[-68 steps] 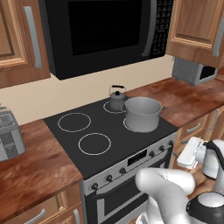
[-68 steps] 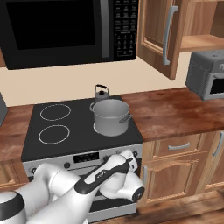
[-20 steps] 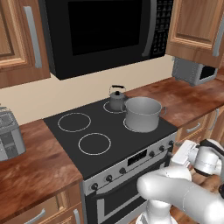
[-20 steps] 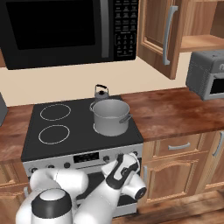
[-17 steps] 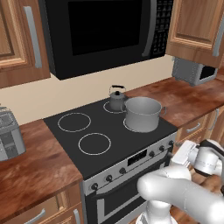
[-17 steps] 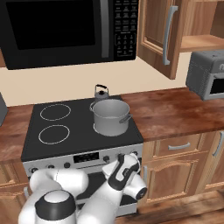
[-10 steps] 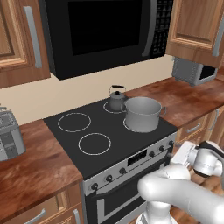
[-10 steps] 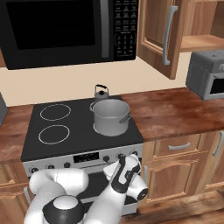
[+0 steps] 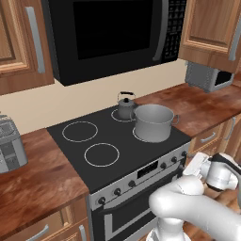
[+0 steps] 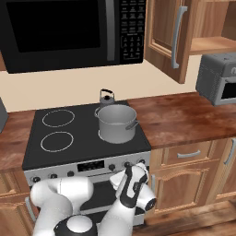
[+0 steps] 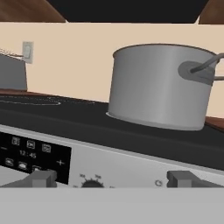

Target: Pick the kettle from the cabinet and place it on a stove burner. Then pick the pot from the counter and place it on another stove burner. Finally, turn both burners on.

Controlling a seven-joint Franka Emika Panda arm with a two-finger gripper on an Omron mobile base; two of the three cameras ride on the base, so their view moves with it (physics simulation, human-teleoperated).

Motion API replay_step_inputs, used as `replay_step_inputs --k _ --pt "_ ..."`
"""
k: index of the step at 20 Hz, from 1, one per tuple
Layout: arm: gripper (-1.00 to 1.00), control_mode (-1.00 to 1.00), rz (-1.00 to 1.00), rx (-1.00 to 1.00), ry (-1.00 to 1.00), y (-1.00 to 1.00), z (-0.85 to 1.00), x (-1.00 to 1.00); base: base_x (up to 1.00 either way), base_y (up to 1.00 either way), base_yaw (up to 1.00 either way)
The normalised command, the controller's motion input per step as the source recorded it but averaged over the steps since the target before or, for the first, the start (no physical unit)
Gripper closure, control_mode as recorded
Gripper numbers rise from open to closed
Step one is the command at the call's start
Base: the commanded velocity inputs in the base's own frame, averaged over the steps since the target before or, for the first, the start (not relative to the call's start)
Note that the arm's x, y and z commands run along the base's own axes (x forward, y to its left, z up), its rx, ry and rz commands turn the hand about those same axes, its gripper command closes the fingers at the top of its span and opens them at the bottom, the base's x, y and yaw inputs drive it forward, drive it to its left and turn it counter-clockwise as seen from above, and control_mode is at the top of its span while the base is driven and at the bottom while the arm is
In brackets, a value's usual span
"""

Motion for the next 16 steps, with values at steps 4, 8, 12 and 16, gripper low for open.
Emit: replay_step_inputs --k 4,8,12,16 --pt "-1.00 -1.00 0.00 0.01 0.00 0.00 -0.12 0.12 0.00 0.00 0.00" --pt "-1.00 -1.00 0.00 0.01 0.00 0.00 -0.12 0.13 0.00 0.00 0.00" --pt "-1.00 -1.00 0.00 0.00 0.00 0.00 -0.18 0.13 0.00 0.00 0.00" --pt "-1.00 -1.00 0.00 0.00 0.00 0.00 -0.20 0.15 0.00 0.00 0.00"
